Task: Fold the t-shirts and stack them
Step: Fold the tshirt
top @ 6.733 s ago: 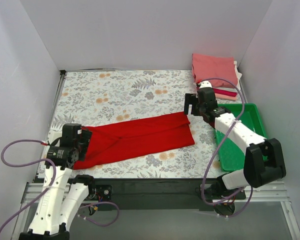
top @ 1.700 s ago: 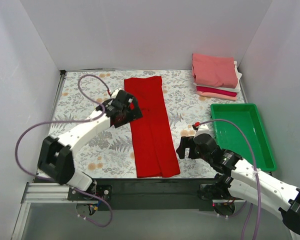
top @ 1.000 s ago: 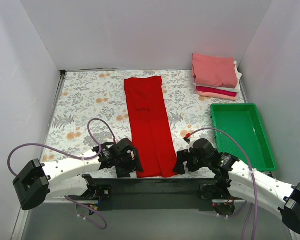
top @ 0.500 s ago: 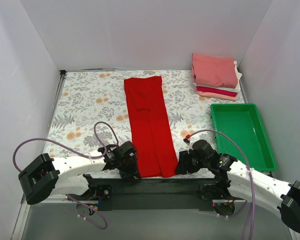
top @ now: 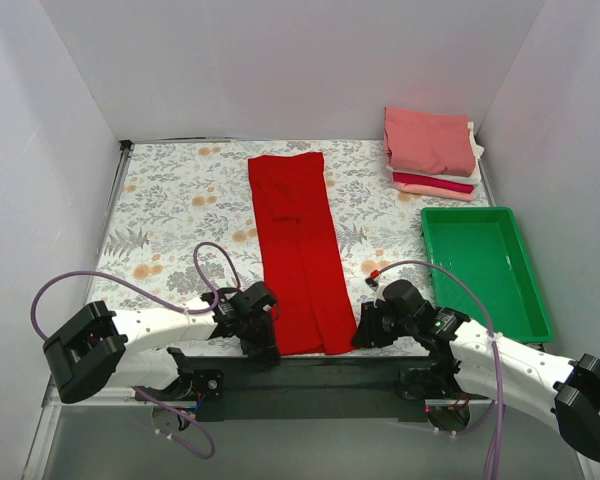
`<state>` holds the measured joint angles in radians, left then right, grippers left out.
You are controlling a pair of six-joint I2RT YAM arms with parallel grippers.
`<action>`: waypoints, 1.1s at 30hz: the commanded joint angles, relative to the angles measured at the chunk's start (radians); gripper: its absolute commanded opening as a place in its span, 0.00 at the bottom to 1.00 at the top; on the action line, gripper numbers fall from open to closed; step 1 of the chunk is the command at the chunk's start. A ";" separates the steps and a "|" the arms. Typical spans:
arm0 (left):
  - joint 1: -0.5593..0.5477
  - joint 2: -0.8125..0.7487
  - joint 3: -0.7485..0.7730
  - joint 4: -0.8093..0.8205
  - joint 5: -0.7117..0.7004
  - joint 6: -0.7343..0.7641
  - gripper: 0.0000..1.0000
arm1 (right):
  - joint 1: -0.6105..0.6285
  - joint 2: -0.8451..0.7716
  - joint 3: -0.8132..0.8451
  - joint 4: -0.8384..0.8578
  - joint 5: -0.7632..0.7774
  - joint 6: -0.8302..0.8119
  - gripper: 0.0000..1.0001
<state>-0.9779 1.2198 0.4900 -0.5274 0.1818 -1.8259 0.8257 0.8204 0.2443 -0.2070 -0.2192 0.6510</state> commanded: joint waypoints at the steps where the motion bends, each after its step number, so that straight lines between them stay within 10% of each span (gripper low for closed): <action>1: 0.002 0.032 0.047 0.033 -0.057 0.014 0.19 | 0.000 0.006 -0.007 0.017 0.000 -0.011 0.33; 9: 0.002 0.063 0.090 0.021 -0.067 0.027 0.05 | 0.001 0.051 0.029 0.029 -0.002 -0.042 0.24; 13: 0.002 0.060 0.099 0.021 -0.090 0.048 0.00 | 0.001 0.062 0.061 0.037 -0.011 -0.062 0.02; 33: 0.178 0.050 0.248 0.147 -0.329 0.169 0.00 | 0.000 0.276 0.401 0.141 0.317 -0.137 0.01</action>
<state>-0.8711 1.2469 0.6910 -0.4320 -0.0891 -1.7103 0.8257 1.0546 0.5552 -0.1303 -0.0410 0.5495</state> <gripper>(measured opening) 0.021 0.031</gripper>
